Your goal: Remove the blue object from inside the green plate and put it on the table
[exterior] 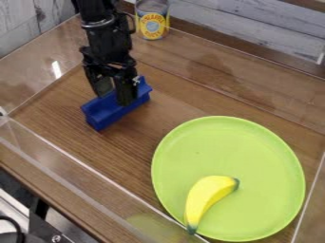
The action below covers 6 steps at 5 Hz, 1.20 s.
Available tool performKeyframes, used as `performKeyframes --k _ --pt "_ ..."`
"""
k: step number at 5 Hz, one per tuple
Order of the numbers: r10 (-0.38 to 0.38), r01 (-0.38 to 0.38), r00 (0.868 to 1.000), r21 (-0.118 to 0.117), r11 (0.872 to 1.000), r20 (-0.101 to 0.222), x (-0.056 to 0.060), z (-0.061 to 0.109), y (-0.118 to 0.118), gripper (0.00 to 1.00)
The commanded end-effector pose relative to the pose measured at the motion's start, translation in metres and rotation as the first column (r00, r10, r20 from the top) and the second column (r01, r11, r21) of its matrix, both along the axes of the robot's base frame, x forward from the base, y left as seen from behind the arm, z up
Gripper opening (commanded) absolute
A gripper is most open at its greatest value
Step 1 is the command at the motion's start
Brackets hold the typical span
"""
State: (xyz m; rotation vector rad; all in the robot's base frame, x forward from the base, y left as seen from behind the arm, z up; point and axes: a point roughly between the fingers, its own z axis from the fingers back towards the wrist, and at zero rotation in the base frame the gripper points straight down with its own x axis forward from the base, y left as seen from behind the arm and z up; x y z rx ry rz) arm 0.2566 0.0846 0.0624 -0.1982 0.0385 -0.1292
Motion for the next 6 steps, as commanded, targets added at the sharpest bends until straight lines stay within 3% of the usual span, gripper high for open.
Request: performKeyframes --k 1,6 --pt "-0.02 0.02 1.0 0.011 1.0 0.006 0.002 -0.001 -0.005 1.0" --pt "-0.041 0.041 0.999 0.03 0.999 -0.004 0.011 -0.028 -0.002 1.0"
